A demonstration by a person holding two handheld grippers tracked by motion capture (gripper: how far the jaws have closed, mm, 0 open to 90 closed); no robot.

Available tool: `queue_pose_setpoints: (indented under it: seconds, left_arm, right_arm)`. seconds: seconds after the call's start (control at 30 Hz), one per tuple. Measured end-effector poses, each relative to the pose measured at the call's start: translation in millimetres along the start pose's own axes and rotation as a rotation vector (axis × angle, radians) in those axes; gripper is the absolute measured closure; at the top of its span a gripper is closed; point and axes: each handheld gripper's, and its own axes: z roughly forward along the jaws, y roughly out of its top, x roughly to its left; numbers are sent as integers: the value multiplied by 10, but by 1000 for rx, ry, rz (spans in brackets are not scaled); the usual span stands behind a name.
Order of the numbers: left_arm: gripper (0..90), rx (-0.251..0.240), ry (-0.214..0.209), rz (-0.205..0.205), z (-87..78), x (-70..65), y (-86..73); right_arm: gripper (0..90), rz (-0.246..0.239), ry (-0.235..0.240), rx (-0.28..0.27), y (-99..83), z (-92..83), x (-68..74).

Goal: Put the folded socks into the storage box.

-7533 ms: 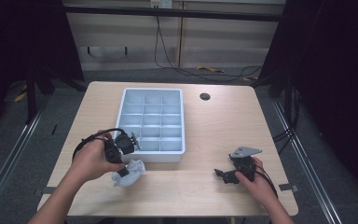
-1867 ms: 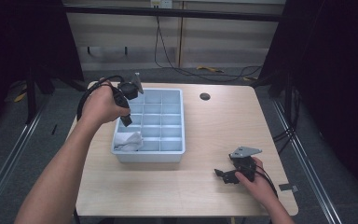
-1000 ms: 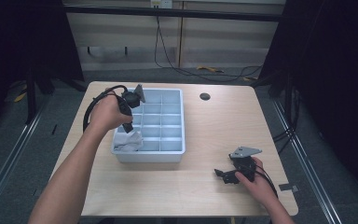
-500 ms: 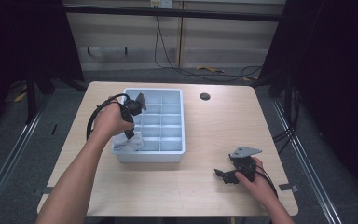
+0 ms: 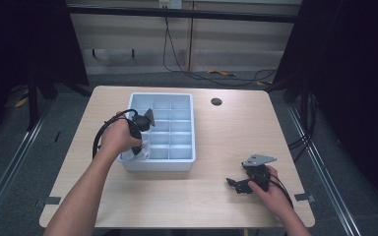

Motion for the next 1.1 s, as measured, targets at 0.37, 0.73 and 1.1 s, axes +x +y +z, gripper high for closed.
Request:
queue_pose_setpoints:
  seconds: [0.37,0.73,1.1]
  left_arm:
    - [900,-22,-4,-9,138,23,-106]
    - [900,-11,-5,-37,260,36,-130]
    - [900,-26,-24,-48,247,69,-173]
  right_arm:
    - [99,-4,1,-4,2,6,-2]
    - [100,-5,1,-3,3,6,-1]
    - [99,-4,1,-3,3,7,-1]
